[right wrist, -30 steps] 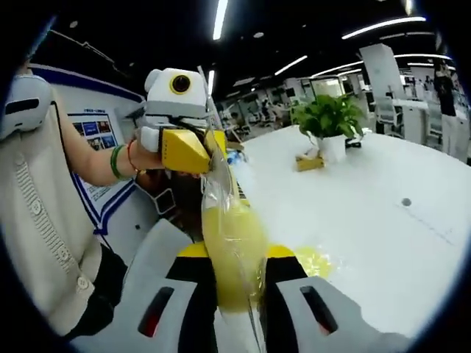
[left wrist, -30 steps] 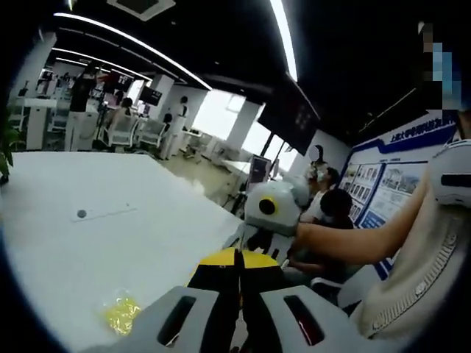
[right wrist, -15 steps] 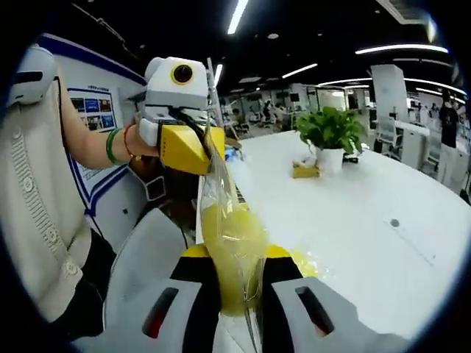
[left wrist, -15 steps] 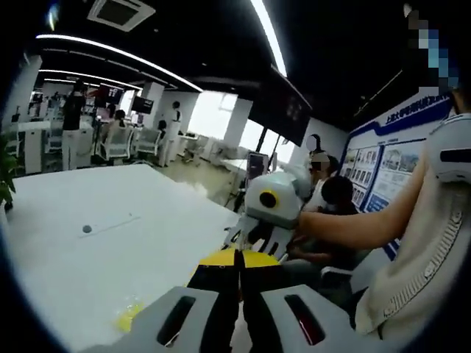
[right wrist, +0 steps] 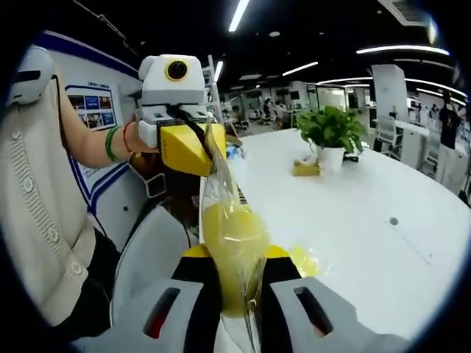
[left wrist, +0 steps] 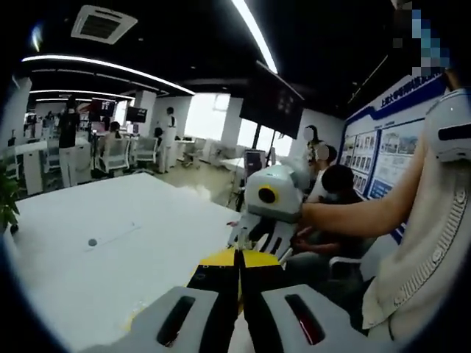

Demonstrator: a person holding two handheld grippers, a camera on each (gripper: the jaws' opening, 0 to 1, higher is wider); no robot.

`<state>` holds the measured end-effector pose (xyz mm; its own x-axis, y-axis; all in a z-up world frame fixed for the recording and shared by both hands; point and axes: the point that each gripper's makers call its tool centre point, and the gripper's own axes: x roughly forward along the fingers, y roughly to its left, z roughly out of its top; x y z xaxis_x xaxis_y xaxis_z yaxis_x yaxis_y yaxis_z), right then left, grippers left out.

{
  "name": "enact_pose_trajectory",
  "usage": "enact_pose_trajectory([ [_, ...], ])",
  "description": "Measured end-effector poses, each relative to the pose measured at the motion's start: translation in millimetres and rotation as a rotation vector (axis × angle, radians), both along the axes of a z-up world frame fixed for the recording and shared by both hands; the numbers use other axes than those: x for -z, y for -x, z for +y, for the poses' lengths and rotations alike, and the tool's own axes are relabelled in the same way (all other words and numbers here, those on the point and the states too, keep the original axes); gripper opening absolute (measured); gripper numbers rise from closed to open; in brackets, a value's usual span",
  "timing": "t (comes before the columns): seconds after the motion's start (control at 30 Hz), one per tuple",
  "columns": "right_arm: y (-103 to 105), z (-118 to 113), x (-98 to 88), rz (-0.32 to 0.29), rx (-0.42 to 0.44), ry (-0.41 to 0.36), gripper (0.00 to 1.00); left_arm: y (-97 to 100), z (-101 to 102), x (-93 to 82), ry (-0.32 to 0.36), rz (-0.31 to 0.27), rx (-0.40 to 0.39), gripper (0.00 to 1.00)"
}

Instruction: Compare the silicone blocks by pressing each to a similar depth, holding the contact briefly, and releasing to observe deformation and rebound differences across the visible hardness samples.

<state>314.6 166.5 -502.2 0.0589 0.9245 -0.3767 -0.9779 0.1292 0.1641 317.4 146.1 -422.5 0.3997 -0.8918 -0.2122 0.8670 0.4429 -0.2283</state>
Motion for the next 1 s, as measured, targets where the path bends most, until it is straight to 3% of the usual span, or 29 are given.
enact_pose_trajectory([
  [0.47,4.3,-1.8,0.5,0.001,-0.005,0.032,0.09,4.7,-2.8,2.6,-0.075,-0.068,0.015,0.00],
  [0.63,5.3,-1.3,1.3,0.001,-0.006,0.045,0.09,3.7,-0.9,3.6,-0.070,-0.062,0.011,0.00],
  [0.8,5.4,-1.1,3.1,0.004,-0.004,0.058,0.09,3.4,-2.3,5.4,-0.112,-0.119,0.018,0.00],
  [1.0,5.0,-0.8,2.2,0.008,-0.004,0.056,0.09,1.4,-1.5,4.9,-0.105,-0.112,0.015,0.00],
])
